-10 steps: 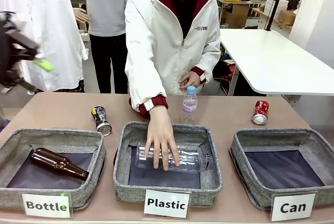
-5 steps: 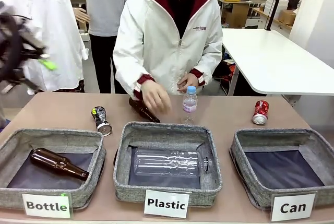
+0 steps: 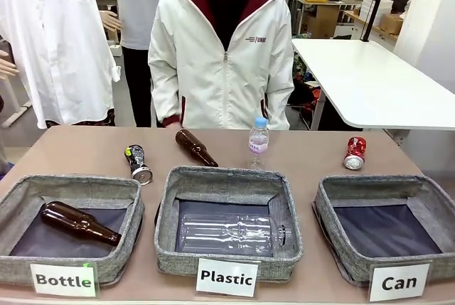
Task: Sort the can waste into the basket.
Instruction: Pick up the can waste from the table and place it in the right Fabric basket.
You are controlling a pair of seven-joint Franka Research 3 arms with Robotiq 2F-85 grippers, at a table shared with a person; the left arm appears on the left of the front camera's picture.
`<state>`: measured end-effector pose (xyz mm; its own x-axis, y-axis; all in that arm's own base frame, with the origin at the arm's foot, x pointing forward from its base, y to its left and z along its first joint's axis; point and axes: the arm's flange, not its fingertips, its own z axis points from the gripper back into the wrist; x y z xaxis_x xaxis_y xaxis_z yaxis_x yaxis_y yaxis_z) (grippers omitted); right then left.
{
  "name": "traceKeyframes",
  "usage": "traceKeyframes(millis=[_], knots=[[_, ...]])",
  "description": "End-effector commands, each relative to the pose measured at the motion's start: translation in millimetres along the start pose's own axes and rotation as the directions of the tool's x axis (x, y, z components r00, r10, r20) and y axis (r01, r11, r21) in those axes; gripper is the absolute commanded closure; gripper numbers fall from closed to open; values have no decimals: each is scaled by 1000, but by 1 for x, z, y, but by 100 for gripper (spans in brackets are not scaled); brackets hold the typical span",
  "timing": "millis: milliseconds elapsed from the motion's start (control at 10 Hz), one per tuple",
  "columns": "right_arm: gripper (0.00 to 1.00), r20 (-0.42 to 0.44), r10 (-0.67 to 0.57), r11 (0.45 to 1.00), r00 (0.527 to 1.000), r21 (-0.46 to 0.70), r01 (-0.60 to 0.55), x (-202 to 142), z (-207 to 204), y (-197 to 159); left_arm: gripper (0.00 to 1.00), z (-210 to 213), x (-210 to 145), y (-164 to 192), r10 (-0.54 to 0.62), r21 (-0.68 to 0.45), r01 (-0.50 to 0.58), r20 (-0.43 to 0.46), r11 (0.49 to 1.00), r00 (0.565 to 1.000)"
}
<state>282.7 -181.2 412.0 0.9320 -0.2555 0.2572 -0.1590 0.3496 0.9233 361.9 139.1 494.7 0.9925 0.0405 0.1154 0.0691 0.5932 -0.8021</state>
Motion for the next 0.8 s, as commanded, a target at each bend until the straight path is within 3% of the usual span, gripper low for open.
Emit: traceKeyframes(millis=[0,300,700], knots=[[0,17,28,999,999,21,-29,2,0,1,0,-64,38,-58,19,154,-14,-32,988,999],[0,17,28,999,999,21,-29,2,0,1,0,-166,100,-126,78,392,-19,-135,920,988],[0,17,28,999,999,21,-29,2,0,1,0,-270,148,-142,171,586,-165,45,793,984]])
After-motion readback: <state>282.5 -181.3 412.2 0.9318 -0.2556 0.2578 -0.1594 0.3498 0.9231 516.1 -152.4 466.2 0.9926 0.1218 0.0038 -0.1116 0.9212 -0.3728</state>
